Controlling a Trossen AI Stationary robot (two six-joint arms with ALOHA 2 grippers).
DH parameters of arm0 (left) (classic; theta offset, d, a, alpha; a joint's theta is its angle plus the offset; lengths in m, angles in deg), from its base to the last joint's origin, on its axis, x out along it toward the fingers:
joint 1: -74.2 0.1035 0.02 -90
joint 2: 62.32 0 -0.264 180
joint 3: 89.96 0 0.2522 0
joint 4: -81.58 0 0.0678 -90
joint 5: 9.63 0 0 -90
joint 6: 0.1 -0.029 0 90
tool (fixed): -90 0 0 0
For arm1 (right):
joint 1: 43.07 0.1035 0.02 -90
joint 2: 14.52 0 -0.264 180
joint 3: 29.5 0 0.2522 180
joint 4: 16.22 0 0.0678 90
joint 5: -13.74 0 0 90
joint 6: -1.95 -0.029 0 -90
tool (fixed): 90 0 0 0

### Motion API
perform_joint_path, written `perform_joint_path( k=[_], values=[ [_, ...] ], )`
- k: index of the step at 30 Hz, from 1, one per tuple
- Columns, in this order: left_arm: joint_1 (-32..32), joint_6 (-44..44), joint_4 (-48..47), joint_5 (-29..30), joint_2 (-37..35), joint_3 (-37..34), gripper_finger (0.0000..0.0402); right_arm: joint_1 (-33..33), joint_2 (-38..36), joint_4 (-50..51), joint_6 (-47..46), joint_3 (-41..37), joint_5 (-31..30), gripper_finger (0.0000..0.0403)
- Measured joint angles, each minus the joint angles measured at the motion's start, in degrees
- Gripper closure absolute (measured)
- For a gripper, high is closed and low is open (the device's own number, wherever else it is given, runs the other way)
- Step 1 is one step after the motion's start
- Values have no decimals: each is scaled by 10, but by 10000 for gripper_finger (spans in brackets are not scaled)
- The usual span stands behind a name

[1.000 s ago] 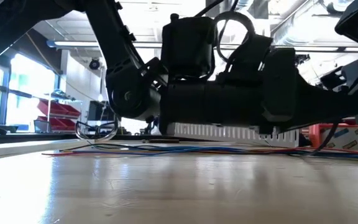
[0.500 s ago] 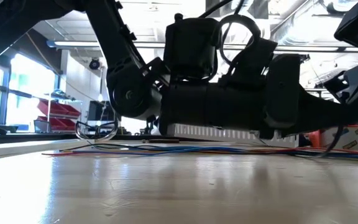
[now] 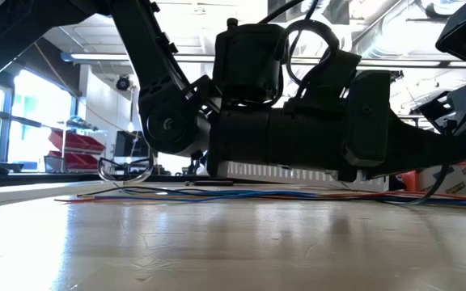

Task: Ziptie cables
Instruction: Wrap the bottom black zip tie on the cable wires

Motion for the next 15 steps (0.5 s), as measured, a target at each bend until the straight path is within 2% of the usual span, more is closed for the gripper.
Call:
perform_joint_path(
  k=[8, 15],
  values=[
    [-1, 5, 1, -4, 0, 0, 360, 0, 0, -11, 2, 0, 15, 400],
    [-1, 6, -2, -6, 0, 0, 358, 0, 0, -15, 4, -1, 22, 365]
  ],
)
